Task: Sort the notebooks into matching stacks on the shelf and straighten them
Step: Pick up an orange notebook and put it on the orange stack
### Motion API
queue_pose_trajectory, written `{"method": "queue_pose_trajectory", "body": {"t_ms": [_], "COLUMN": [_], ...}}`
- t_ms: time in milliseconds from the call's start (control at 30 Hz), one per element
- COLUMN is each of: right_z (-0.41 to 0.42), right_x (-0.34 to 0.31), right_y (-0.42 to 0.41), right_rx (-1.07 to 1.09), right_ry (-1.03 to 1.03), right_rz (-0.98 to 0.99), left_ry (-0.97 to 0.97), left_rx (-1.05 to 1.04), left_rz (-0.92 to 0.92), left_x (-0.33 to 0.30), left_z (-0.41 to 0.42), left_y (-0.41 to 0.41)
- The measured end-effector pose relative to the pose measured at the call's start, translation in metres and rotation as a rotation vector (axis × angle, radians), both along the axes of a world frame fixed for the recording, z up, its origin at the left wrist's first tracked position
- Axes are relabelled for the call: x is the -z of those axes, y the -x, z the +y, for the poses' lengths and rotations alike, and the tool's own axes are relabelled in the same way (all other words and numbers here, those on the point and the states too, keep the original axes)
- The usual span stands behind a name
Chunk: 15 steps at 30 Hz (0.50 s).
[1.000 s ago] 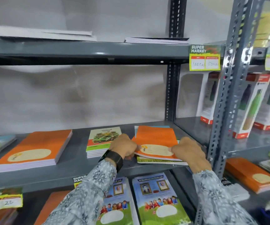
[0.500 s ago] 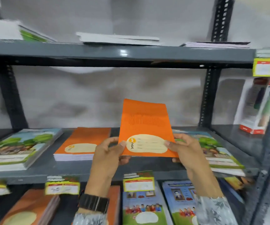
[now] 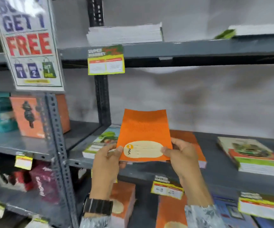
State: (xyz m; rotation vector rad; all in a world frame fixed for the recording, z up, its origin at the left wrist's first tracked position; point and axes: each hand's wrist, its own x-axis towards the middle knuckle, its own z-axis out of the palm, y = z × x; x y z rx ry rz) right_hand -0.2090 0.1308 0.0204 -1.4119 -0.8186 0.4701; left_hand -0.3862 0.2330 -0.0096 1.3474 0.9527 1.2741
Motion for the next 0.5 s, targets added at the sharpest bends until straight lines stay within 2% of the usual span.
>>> {"method": "queue_pose_trajectory", "body": {"t_ms": [133,300,400,500], "right_z": [0.018,0.008,0.008,0.015], "right_x": [0.002,0.009,0.007,0.007], "right_y": [0.020,-0.011,-0.042,-0.074], "right_rx": [0.023,0.201,0.271,0.350], "right_ry": [-0.007,0.001,0.066,0.217], "right_rz": [-0.013,-0.023,-0.069,-0.150], "left_ry": [0.006,-0.002,-0.069,-0.157], "left_rx": [0.015,0.117,0.160,0.154], "left_rz": [0.004,0.066,0.213,0.448], "left_x": [0.000,0.000,-0.005,-0.010], "left_z": [0.023,0.025,0.035,0.044], "left_y": [0.015,-0.028,-0.063,-0.092]}}
